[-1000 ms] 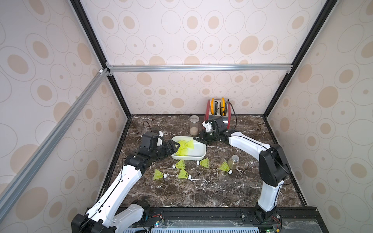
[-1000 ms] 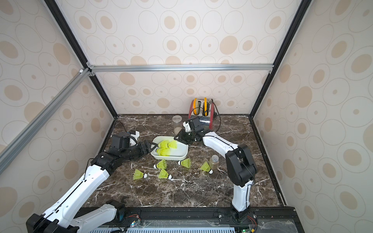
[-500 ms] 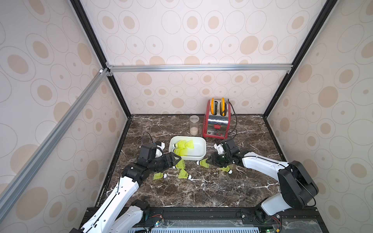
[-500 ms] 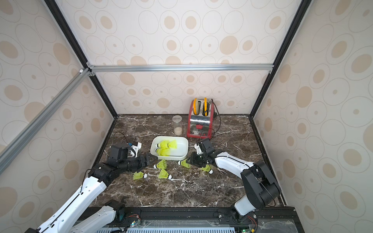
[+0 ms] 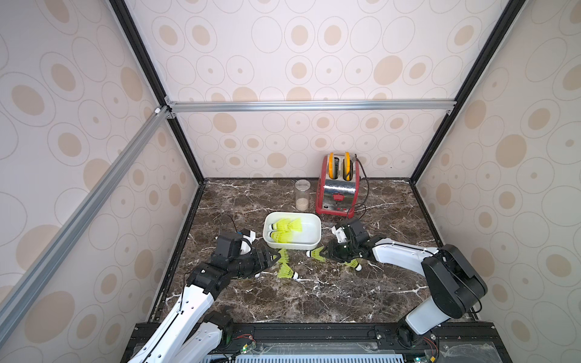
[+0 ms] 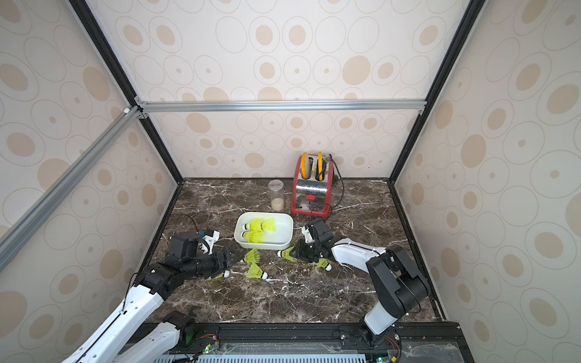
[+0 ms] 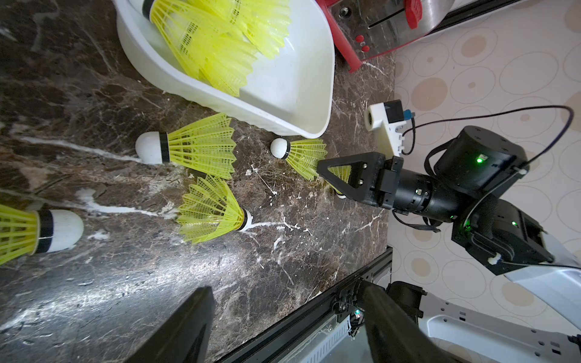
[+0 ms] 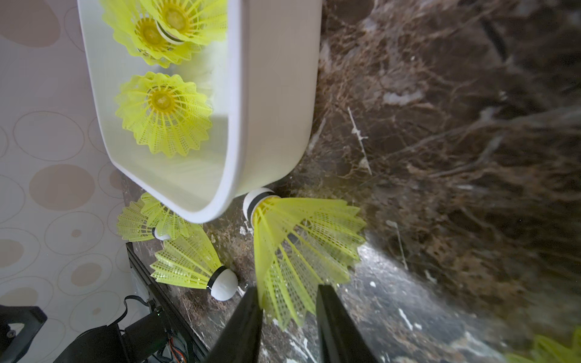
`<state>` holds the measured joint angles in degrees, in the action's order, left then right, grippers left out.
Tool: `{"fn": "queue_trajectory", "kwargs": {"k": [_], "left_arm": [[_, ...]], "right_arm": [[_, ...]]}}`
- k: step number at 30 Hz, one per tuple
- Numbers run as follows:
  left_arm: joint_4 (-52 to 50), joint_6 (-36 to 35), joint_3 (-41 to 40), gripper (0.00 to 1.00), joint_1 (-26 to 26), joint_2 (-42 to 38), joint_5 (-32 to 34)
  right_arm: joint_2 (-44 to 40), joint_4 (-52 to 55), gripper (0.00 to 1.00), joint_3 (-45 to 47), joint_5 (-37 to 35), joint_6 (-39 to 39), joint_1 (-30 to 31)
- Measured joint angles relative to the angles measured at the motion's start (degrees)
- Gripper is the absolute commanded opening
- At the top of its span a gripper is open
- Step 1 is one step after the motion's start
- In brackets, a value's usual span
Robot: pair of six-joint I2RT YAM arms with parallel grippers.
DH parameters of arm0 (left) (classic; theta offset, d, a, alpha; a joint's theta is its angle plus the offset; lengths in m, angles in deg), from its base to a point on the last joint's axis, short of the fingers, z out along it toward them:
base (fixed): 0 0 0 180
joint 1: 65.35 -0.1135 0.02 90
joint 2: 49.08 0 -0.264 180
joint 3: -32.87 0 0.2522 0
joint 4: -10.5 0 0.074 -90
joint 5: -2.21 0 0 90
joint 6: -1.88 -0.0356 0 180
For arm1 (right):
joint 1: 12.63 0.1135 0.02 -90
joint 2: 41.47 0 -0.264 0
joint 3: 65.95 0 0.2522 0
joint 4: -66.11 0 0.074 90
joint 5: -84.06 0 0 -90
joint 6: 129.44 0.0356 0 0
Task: Put the shuttlecocks into the storage box
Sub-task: Pick up the shuttlecock at the center of the board.
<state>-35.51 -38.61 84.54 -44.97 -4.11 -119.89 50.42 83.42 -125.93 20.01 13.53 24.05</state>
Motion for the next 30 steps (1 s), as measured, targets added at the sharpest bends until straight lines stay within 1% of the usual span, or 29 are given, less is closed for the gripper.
{"fn": "queue_trajectory", "kwargs": {"k": [10, 13, 16, 17, 23, 30], "left_arm": [[0.07, 0.00, -1.51, 0.78, 0.00, 0.13, -0.24], [0.07, 0.00, -1.51, 0.78, 0.00, 0.13, -0.24], [0.07, 0.00, -1.51, 0.78, 0.00, 0.13, -0.24], [0.07, 0.00, -1.51, 0.77, 0.00, 0.13, -0.24], [0.07, 0.00, -1.51, 0.77, 0.00, 0.15, -0.24], [0.46, 0.00, -1.51, 0.78, 0.00, 0.68, -0.24]], "right_arm": [[2.86, -2.27, 0.24, -1.05, 1.01, 0.33, 0.37], [3.17, -2.71, 0.16, -1.11, 1.09, 0.66, 0.50], [3.41, -2.73, 0.02, -1.60, 1.09, 1.03, 0.63], [3.41, -2.71, 0.00, -1.73, 1.07, 0.96, 0.63], [2.91, -0.66, 0.00, -2.56, 0.50, 1.22, 0.63], [-1.66, 5.27, 0.00, -3.23, -0.94, 1.60, 1.77]]}}
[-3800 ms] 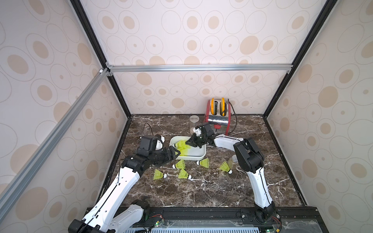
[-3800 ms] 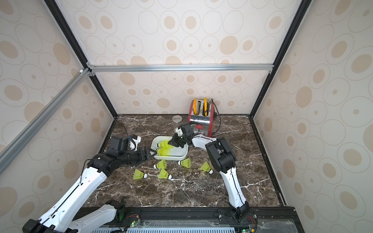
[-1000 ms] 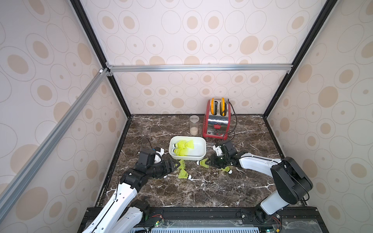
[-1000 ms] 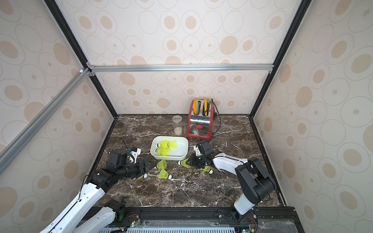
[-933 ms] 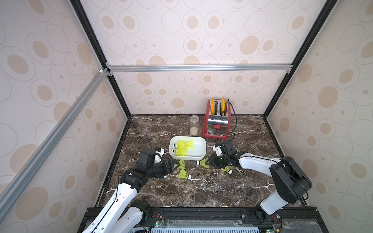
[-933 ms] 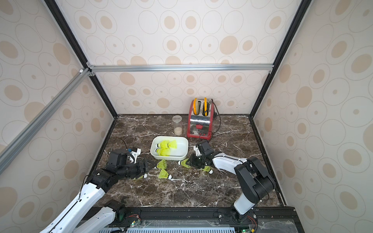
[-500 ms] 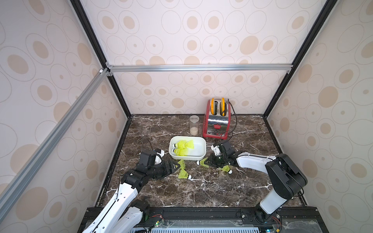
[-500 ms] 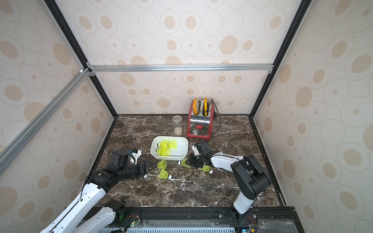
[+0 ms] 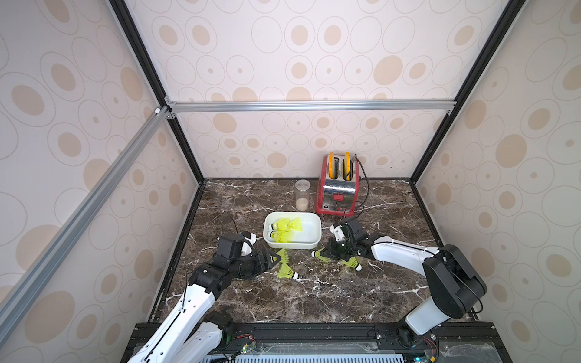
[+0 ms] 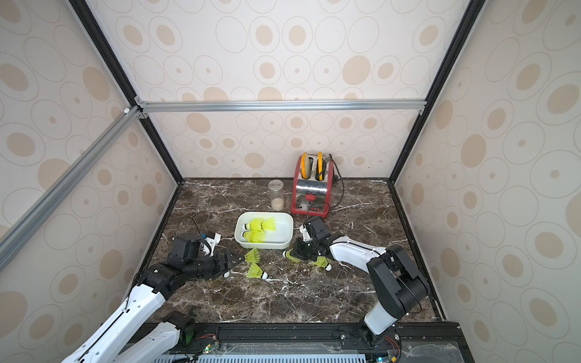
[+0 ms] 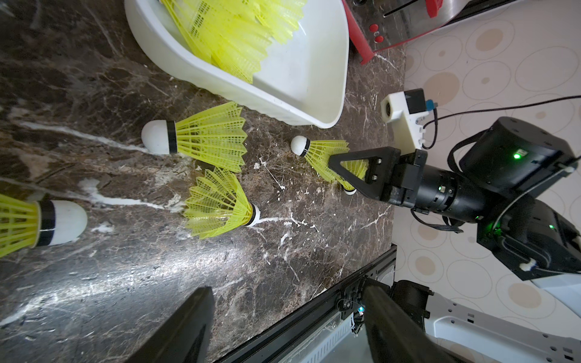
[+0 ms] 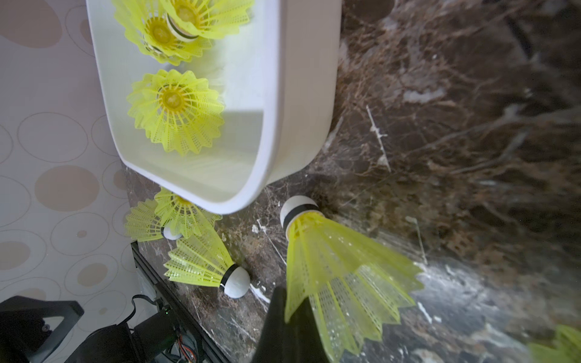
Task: Put the shuttlecocks into the storage box
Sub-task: Pick up the shuttlecock at the center of the board, then place the shuttlecock in the storage box.
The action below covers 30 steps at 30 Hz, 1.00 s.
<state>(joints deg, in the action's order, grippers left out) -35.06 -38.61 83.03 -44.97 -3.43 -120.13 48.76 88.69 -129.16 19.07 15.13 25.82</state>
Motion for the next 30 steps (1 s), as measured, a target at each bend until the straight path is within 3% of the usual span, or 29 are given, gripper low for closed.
{"fn": "queue_trajectory", "kwargs": {"k": [15, 30], "left_arm": [[0.07, -0.02, 0.07, 0.77, 0.00, 1.27, 0.15], [1.07, -0.31, 3.58, 0.77, 0.00, 3.89, 1.18]], "right_arm": [[-6.71, 10.34, 0.00, -6.25, -0.61, 0.09, 1.68], [-5.14, 11.08, 0.00, -11.89, 0.66, -0.31, 1.77]]}}
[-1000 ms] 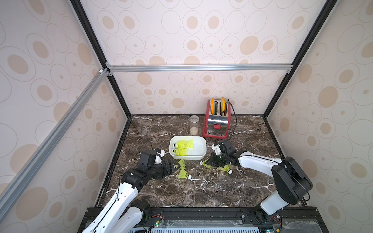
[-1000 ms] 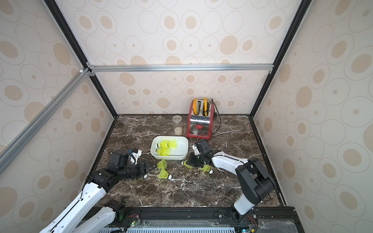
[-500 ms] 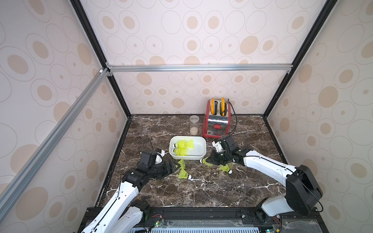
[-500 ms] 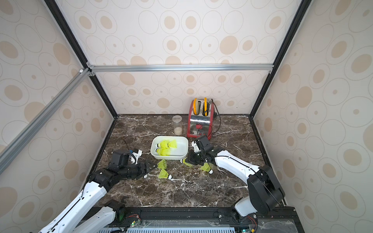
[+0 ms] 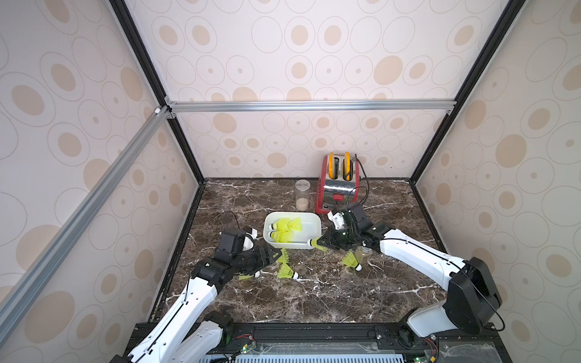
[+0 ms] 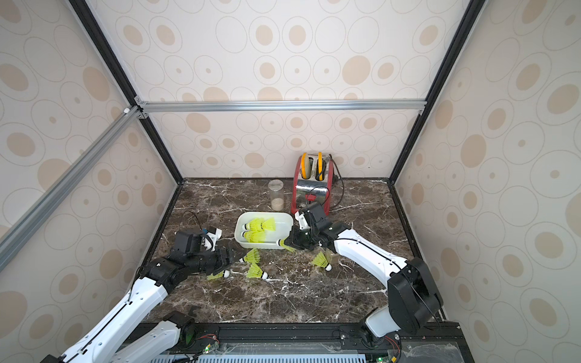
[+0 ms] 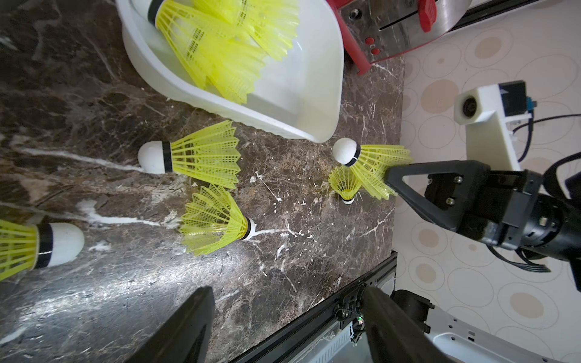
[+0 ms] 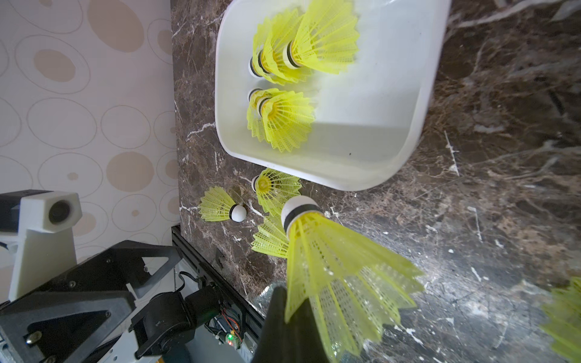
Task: Put the shuttlecocks into the storage box
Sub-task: Place the shuttlecock in the storage box.
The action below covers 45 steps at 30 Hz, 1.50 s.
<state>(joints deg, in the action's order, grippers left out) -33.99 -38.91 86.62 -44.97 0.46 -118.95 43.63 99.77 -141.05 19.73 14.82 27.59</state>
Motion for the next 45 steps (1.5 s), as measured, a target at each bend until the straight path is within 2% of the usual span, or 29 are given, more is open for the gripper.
{"fn": "queue_trajectory", "kwargs": {"k": [17, 37, 45], "left_arm": [[0.31, -0.68, 2.49, 0.77, 0.00, 2.45, 1.88], [-3.23, -1.07, 6.34, 0.78, 0.00, 1.14, 7.67], [-4.17, -1.07, 6.36, 0.78, 0.00, 1.14, 8.35]], "right_arm": [[13.70, -1.51, 0.00, -11.41, 3.21, -4.87, -0.20], [24.59, 0.66, 0.00, -22.05, 4.94, -10.38, -1.20], [27.15, 2.03, 0.00, -22.82, 5.88, -10.80, -1.16]]}}
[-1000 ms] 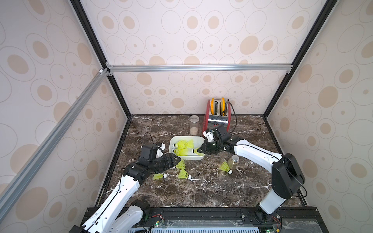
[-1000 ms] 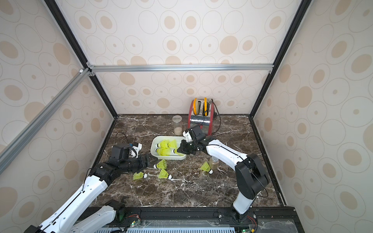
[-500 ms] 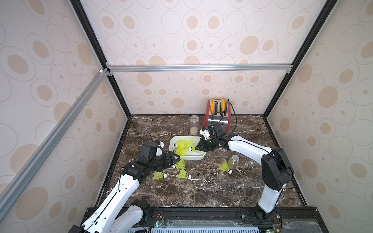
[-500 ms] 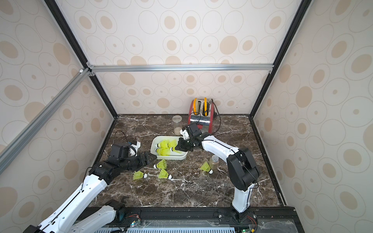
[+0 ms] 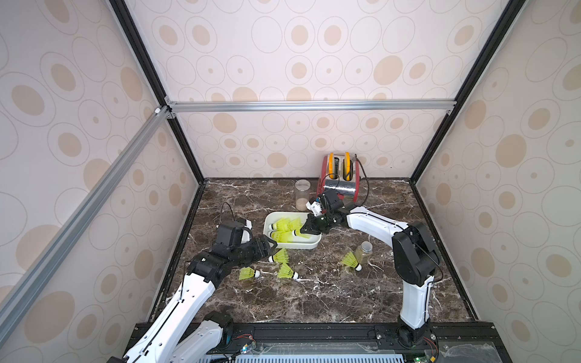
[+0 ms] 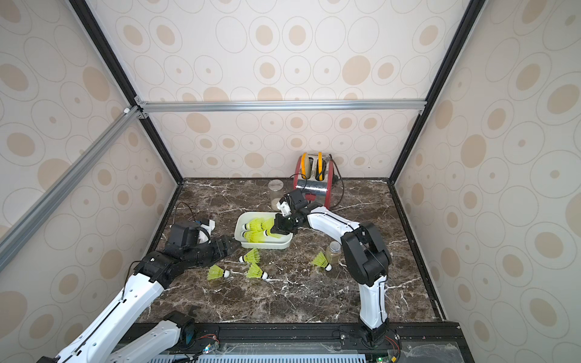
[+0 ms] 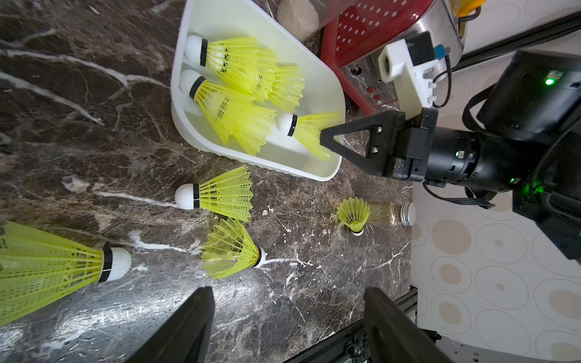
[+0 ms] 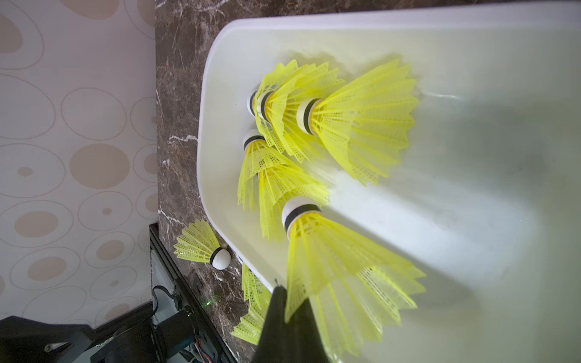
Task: Put the shuttlecocks into the storage box
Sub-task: Place the shuttlecock in the storage box.
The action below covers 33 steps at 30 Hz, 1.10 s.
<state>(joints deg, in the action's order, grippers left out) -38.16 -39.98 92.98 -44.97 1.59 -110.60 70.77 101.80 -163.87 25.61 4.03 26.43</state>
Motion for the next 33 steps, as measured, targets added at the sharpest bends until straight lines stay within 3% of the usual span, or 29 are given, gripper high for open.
{"fn": "queue_trajectory", "kwargs": {"k": [17, 33], "left_arm": [[-0.02, 0.02, 0.00, 0.78, 0.00, 0.17, -0.02], [0.02, 0.02, 0.00, 0.77, 0.00, 0.55, -0.55]], "right_arm": [[3.52, -1.77, 0.00, -0.11, 2.62, 1.55, 1.68], [8.44, -14.78, 0.00, -0.09, 6.21, 9.70, 1.73]]}}
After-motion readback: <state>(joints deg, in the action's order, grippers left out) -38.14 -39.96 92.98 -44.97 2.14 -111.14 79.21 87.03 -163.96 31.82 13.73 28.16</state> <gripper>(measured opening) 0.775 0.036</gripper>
